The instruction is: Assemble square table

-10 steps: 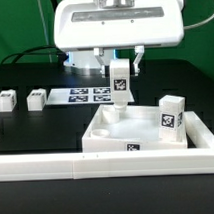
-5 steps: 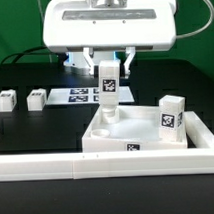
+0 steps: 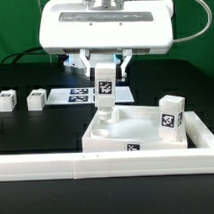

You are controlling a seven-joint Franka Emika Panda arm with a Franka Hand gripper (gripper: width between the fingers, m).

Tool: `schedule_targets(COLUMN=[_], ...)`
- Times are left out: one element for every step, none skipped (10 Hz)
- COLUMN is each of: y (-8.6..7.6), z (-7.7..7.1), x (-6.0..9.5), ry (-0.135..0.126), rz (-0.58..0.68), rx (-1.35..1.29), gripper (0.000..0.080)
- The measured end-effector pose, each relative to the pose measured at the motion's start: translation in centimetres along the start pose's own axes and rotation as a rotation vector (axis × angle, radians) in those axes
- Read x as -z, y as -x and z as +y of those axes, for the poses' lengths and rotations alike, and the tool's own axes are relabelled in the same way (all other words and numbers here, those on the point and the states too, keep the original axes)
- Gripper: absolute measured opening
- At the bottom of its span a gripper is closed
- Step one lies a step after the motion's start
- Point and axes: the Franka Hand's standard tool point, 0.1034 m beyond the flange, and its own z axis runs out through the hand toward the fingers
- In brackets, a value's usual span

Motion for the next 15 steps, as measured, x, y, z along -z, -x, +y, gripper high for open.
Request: schedule_targets(y=[0.0, 0.0, 0.2, 0.3, 0.4, 0.6, 0.9, 1.0, 1.1, 1.2, 1.4, 1.7, 1.7, 1.7, 1.8], z=[0.0, 0.0, 0.4, 0.7, 0.9, 1.1, 1.2, 1.2, 1.3, 1.1, 1.0, 0.7, 0.7, 0.8, 0.8], x=[0.0, 0.0, -0.2, -0.3, -0.5, -0.7, -1.1, -1.4, -1.6, -1.8, -2.0, -2.1, -2.2, -2.3, -2.6], ry=[0.0, 0.0, 0.005, 0.008, 0.011, 0.014, 0.018, 0.019, 0.02, 0.02, 0.019, 0.018, 0.018, 0.02, 0.024], rz=[0.0, 0.0, -0.002, -0.005, -0.007, -0.011, -0.016, -0.02, -0.023, -0.025, -0.029, -0.033, -0.034, -0.028, -0.022], rx=[0.0, 0.0, 0.0, 0.002, 0.001, 0.002, 0.004, 0.005, 0.006, 0.008, 0.011, 0.015, 0.016, 0.018, 0.021], gripper=[0.029, 0.029, 0.029, 0.029, 0.029, 0.029, 0.029, 0.029, 0.029, 0.029, 0.029, 0.029, 0.029, 0.029, 0.029])
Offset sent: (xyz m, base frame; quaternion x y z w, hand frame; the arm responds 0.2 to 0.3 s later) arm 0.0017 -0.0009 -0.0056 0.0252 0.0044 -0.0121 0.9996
